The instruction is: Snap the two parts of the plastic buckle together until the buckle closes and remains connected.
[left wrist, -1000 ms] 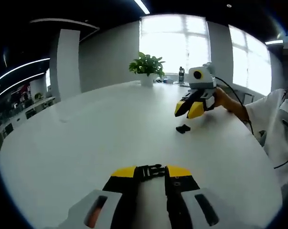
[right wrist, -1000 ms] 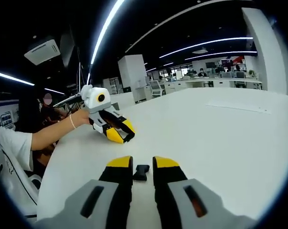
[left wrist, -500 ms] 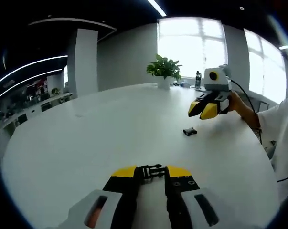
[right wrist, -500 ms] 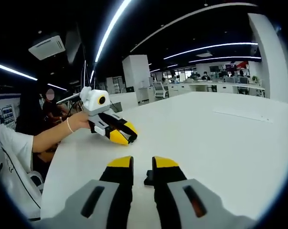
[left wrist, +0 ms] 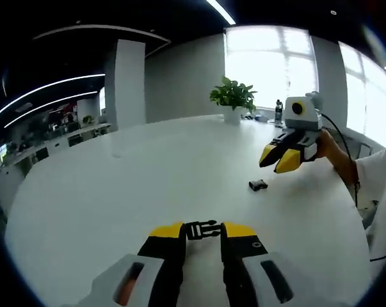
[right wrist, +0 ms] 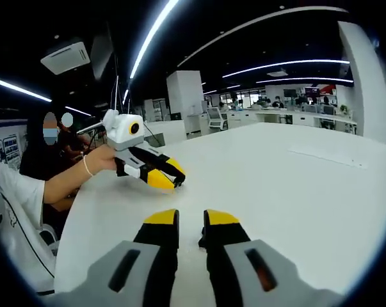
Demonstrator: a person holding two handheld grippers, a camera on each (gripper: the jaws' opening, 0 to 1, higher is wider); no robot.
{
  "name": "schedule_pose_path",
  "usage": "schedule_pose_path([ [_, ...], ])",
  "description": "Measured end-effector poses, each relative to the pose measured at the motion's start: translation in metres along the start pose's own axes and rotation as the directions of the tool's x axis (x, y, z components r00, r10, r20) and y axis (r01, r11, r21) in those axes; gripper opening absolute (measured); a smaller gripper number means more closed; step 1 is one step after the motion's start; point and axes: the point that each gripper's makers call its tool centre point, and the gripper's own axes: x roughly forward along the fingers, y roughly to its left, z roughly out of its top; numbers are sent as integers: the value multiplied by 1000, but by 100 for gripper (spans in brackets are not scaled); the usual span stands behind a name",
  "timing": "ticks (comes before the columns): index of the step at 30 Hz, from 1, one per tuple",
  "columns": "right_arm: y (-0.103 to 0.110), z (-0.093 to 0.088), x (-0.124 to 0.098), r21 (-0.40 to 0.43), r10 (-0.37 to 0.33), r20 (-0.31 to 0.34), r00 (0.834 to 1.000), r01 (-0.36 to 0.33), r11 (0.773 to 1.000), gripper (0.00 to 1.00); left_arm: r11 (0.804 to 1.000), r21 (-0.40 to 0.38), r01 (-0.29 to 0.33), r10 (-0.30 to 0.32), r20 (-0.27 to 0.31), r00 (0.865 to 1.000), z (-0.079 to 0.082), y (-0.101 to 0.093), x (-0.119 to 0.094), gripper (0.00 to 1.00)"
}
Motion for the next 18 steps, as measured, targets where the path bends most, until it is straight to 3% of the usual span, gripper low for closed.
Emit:
schedule_pose_path([
  [5,-1,-2,-1,0,-4,-6,1000,4,1000,15,994,32,-103,104,-20,994,0,3,-1,21],
  [12,-3,-3,-2,2,-4,-8,1000,4,1000,15,987,-21,-159,159,-2,987,1,3,-4,21],
  [18,-3,-3,-2,4,-2,-3,1000,2,1000,15,971,-53,-233,232,-18,973,-6,9,-8,21],
])
